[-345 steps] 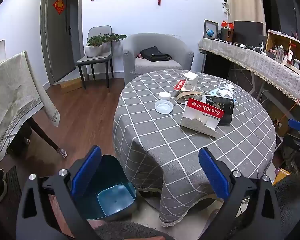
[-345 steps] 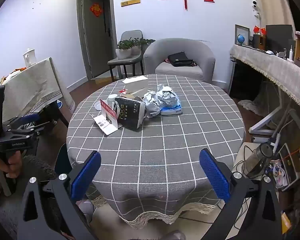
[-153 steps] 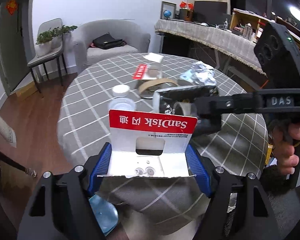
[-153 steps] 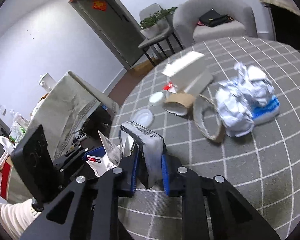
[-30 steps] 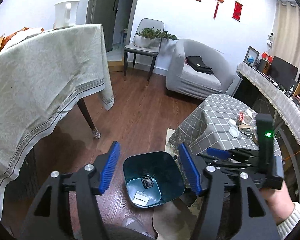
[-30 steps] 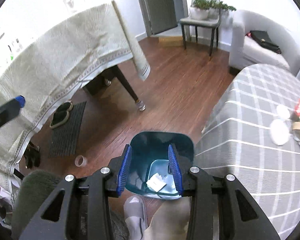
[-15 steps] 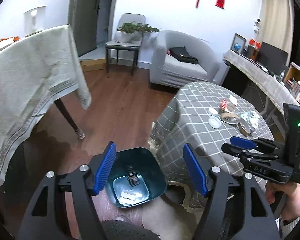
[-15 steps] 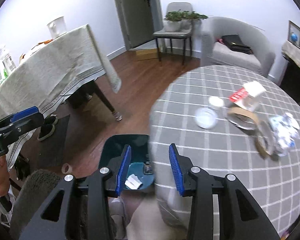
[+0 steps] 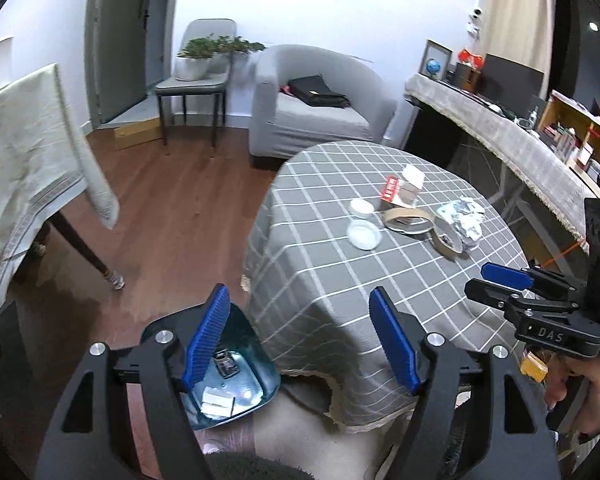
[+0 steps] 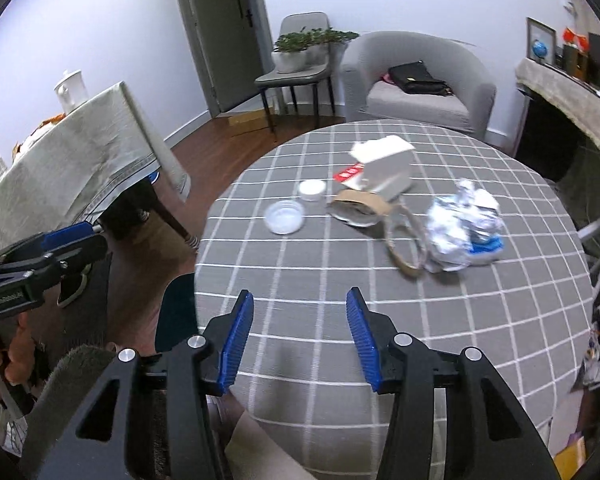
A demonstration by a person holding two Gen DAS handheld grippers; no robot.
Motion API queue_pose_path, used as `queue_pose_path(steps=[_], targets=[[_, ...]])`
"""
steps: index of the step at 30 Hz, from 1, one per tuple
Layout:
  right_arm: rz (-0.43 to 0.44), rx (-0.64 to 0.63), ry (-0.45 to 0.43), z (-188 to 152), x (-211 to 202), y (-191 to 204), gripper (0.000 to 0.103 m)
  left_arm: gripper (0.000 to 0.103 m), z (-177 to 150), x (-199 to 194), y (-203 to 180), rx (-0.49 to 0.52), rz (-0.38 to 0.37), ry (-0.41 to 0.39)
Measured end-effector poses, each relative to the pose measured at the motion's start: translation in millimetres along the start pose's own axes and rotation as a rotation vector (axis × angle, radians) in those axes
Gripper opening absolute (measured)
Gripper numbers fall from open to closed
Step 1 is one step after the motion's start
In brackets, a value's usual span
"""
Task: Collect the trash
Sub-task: 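Move both open tools back over the table, then grasp the clear plastic lid with the left tool while the right tool grasps the crumpled foil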
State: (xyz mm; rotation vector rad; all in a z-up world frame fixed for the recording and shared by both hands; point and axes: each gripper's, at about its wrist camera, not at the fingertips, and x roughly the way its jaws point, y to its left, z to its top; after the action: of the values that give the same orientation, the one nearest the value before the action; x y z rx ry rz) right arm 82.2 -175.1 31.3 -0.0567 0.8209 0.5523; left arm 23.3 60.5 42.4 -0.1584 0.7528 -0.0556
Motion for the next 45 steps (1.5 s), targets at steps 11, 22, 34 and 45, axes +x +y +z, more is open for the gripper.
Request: queue_pose_path(steps=[11, 22, 34, 45], targets=[[-0.030, 0.060, -0.028, -7, -20, -53, 0.053, 0.079, 11, 57, -46, 0.083, -0.054, 0.025], [-0.050, 0.093, -0.047, 0, -23, -88, 0.054, 0.079, 25, 112, -61, 0.116, -0.070, 0.053], [-0.053, 0.126, -0.061, 16, -12, -123, 0.054, 0.073, 35, 153, -64, 0.131, -0.075, 0.079], [-0.053, 0.101, -0.067, 45, 5, -127, 0.054, 0.059, 40, 176, -72, 0.150, -0.095, 0.095]])
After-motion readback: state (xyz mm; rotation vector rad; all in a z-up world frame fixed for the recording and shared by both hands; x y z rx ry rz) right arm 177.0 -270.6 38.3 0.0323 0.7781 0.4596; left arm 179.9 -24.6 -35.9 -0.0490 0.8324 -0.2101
